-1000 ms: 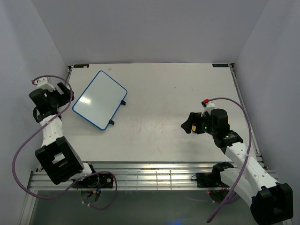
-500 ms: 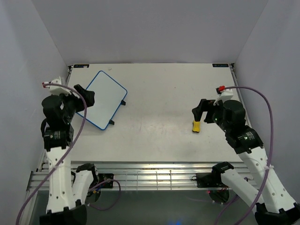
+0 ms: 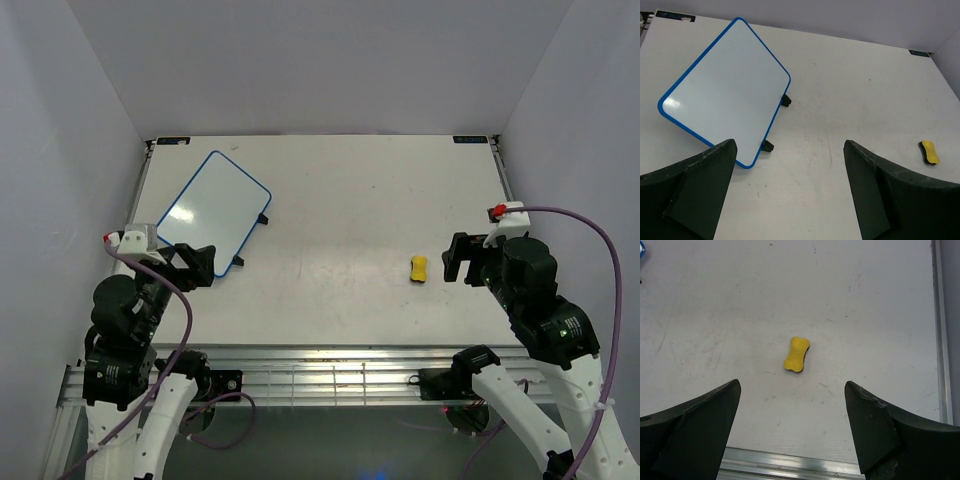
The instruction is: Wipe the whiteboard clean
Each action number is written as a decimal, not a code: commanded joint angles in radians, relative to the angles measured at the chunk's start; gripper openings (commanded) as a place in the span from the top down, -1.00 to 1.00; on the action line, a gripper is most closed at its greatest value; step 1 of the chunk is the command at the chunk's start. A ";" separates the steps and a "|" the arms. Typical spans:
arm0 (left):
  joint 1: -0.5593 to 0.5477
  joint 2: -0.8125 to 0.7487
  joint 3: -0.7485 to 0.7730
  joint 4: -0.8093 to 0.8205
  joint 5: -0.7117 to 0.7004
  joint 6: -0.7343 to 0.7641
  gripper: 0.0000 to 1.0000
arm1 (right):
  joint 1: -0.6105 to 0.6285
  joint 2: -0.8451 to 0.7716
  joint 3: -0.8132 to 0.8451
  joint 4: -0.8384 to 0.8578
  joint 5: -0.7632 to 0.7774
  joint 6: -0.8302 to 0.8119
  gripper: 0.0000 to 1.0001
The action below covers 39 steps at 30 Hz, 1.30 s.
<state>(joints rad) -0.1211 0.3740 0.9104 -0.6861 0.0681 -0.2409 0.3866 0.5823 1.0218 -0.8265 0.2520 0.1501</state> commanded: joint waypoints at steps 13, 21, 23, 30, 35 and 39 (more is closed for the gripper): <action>-0.041 -0.060 -0.033 -0.012 -0.149 0.017 -0.96 | 0.005 -0.033 -0.063 0.050 0.124 0.025 -0.80; -0.041 -0.055 -0.047 0.005 -0.145 0.020 -0.96 | 0.003 -0.033 -0.066 0.053 0.124 0.023 -0.80; -0.041 -0.060 -0.050 0.008 -0.151 0.018 -0.96 | 0.005 -0.033 -0.068 0.055 0.121 0.022 -0.80; -0.041 -0.060 -0.048 0.008 -0.149 0.021 -0.96 | 0.005 -0.038 -0.071 0.063 0.110 0.019 -0.80; -0.041 -0.053 -0.048 0.010 -0.140 0.025 -0.96 | 0.003 -0.041 -0.068 0.059 0.112 0.019 -0.80; -0.043 -0.047 -0.048 0.010 -0.137 0.026 -0.96 | 0.003 -0.042 -0.069 0.061 0.107 0.017 -0.80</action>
<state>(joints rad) -0.1604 0.3115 0.8623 -0.6956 -0.0704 -0.2253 0.3866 0.5526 0.9516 -0.8108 0.3569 0.1753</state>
